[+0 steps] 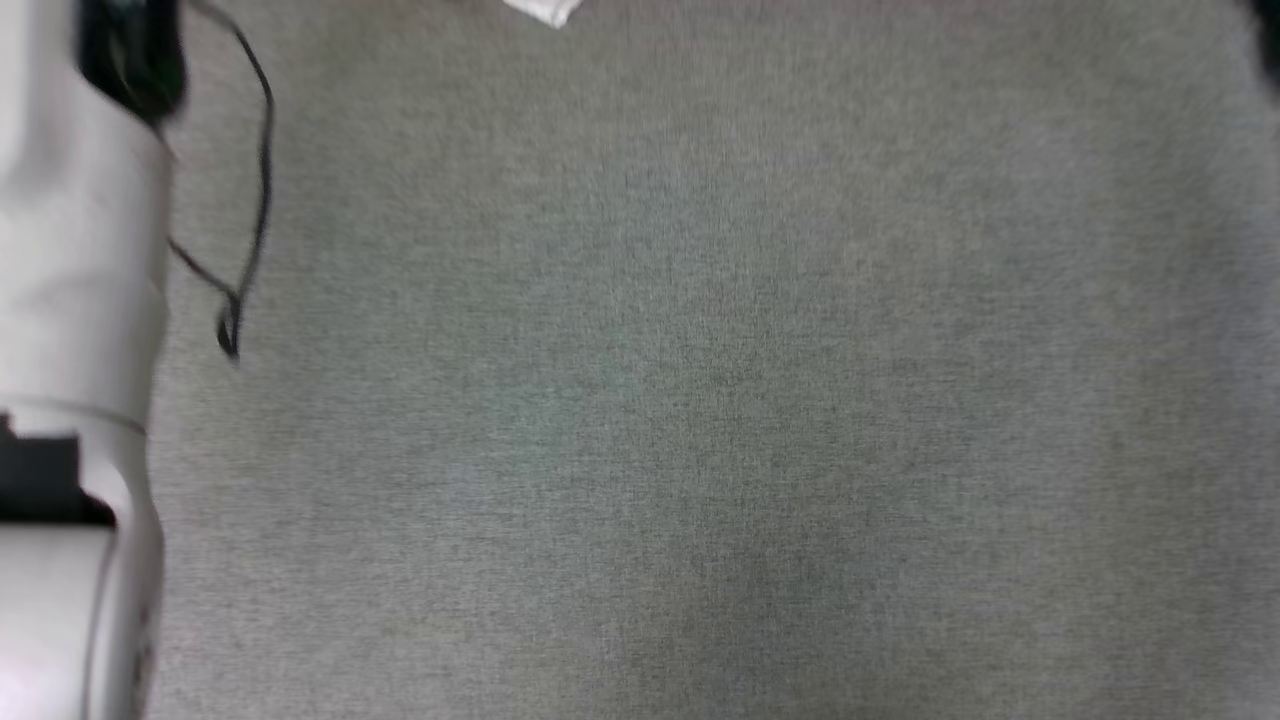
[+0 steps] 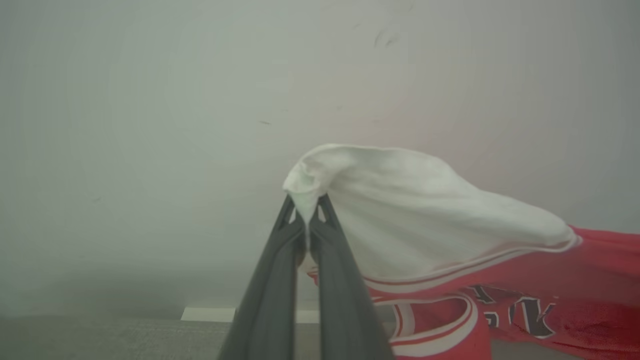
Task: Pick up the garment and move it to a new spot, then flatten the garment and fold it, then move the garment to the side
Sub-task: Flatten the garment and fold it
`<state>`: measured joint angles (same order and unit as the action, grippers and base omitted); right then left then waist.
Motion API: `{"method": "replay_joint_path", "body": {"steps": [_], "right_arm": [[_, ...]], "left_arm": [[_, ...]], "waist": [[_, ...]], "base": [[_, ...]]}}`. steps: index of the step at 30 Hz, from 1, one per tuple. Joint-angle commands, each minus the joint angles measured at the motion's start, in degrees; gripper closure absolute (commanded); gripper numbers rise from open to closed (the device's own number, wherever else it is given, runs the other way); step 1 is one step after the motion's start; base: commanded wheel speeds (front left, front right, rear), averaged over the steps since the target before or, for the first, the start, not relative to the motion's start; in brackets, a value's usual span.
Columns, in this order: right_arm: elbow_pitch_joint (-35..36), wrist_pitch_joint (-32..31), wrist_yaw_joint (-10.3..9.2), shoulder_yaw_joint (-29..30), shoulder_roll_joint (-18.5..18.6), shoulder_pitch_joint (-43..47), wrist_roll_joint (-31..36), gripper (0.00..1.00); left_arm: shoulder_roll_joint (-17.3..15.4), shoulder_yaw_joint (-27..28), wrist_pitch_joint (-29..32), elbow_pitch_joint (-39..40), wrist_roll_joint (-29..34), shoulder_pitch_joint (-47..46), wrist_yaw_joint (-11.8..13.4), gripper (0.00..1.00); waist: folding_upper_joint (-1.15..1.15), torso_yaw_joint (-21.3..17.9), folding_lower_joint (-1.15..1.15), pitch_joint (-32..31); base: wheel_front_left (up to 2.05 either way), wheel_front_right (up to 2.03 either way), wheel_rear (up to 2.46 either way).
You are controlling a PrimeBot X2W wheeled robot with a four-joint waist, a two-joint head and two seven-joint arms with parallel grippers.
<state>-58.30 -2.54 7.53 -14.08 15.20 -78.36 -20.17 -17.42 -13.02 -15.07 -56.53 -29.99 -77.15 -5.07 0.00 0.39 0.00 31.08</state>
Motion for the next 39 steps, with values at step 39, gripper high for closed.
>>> {"method": "replay_joint_path", "body": {"steps": [39], "right_arm": [[49.7,-13.7,-0.09,5.7,6.7,81.9,-8.2,1.0]], "left_arm": [[-4.2,10.8,16.7,60.4,-3.4,89.2,17.6,1.0]], "waist": [[0.0,2.1,0.0,-33.2]], "base": [[0.0,0.0,0.0]]}}
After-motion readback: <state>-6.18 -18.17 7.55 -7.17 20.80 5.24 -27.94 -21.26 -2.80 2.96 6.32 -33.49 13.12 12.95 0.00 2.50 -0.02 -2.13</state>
